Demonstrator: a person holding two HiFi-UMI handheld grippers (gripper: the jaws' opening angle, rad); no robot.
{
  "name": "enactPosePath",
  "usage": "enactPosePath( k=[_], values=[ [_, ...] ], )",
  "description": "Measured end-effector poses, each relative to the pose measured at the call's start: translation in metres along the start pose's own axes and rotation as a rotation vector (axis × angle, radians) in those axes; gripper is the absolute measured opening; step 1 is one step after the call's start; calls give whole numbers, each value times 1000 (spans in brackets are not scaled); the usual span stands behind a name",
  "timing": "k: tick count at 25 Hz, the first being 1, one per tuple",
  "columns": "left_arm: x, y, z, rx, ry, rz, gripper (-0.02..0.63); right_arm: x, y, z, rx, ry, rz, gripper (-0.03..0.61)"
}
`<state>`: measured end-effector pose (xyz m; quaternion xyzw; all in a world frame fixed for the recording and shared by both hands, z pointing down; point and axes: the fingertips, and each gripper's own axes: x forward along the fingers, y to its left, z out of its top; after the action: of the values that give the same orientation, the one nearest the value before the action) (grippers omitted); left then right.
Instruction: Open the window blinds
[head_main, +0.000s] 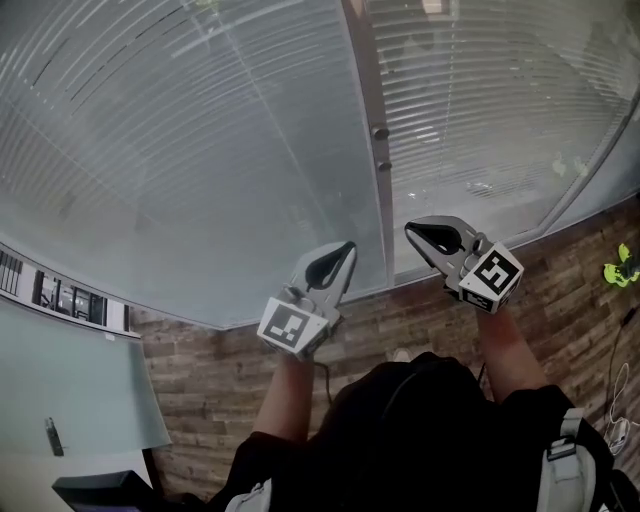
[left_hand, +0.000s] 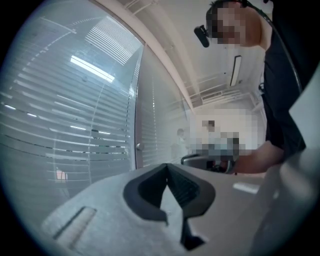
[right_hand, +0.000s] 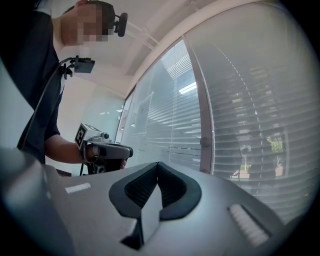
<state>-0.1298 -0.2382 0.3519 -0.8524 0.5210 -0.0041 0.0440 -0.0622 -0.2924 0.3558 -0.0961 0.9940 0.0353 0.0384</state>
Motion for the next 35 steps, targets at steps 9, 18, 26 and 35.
enactPosePath(
  k=[9,18,26,35],
  values=[
    [25,10,-8,13,-1,-6,5,16,-32,-10,-154,108,-11,6],
    [38,14,-10,26,-6,-83,5,29,-59,0,-321,219,-131,62],
    [29,16,-4,37,4,-176,5,56,-72,29,-515,290,-209,111],
    [26,18,-11,16,-11,-252,5,84,-102,32,-982,584,-370,208]
  ],
)
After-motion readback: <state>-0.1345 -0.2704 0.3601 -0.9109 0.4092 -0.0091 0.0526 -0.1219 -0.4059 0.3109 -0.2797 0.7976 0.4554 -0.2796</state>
